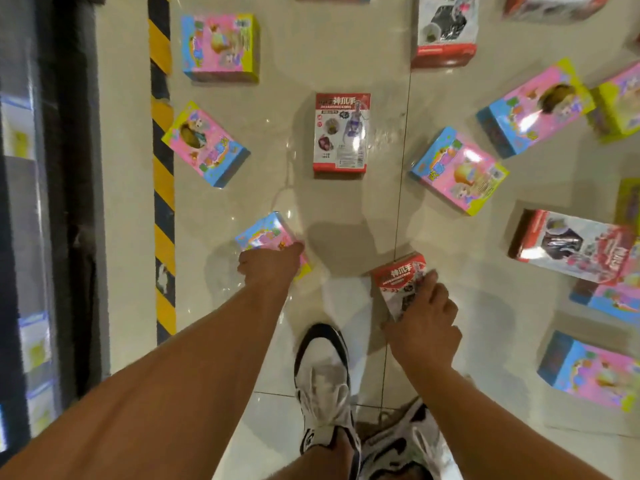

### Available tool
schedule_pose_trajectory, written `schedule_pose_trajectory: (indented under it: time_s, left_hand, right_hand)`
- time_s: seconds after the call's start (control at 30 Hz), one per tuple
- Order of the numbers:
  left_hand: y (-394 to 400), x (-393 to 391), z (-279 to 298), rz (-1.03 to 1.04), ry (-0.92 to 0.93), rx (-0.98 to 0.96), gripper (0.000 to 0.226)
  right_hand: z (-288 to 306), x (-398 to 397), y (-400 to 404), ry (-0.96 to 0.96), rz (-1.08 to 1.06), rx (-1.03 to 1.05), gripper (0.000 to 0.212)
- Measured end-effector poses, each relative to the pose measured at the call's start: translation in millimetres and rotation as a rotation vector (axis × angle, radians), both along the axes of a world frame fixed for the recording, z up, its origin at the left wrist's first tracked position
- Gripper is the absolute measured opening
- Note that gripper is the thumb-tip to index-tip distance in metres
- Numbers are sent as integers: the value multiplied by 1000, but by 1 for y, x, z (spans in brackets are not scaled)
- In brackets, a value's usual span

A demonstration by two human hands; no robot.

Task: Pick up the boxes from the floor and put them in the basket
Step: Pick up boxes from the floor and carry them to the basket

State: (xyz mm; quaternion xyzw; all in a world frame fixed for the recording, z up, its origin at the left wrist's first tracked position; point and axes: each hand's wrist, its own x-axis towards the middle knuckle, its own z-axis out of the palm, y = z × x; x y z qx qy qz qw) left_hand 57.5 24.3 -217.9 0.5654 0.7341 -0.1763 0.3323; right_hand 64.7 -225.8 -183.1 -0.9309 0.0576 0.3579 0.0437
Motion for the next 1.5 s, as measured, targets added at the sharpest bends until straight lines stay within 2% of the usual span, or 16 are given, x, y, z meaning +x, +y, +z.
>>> schedule_pose_trajectory:
  time_s: [0.17,0.3,0.43,0.53,0.63,0.67,0.73,0.83,0.97,1.1,1.2,1.3,1.37,1.5]
  left_hand:
    - [5,-3,5,-45,-14,-33,106]
    - [16,-25,54,-332,-62,-98,99]
    - [3,-31,175,-438,-210,-212,68]
    - [-17,-24,291,-483,-295,-253,67]
    - [-29,-17,395,-614,-393,-307,34]
    - [-33,-12,428,-678,-423,-316,30]
    - [-37,-6,488,-768,-444,-343,45]
    - [-31,6,562,-845,-447,-351,68]
    - [-24,28,627,-902,-412,-324,52]
    - [-4,53,666,-1013,-347,-316,52]
    - [9,82,678,-1140,-316,-357,69]
    - [4,124,721,-1312,-329,-393,57]
    - [2,153,736,-1463,-326,-387,57]
    - [-22,197,740,-1772,-269,-391,58]
  right_hand:
    - [5,9,-11,43,-43,111,110]
    - [57,18,-24,169,-288,220,106]
    - [151,15,-46,271,-418,316,97]
    - [244,13,-68,295,-471,411,88]
    - [333,11,-89,299,-489,499,74]
    - [359,11,-95,290,-498,527,73]
    - [414,16,-108,271,-536,587,73]
    - [496,26,-124,218,-608,689,56]
    - [572,28,-151,142,-703,727,55]
    - [622,5,-175,79,-803,693,53]
    - [658,-6,-175,16,-923,688,55]
    - [709,-20,-163,-160,-1119,655,53]
    - [735,-32,-152,-232,-1245,671,52]
    - [774,-65,-134,-326,-1385,676,47]
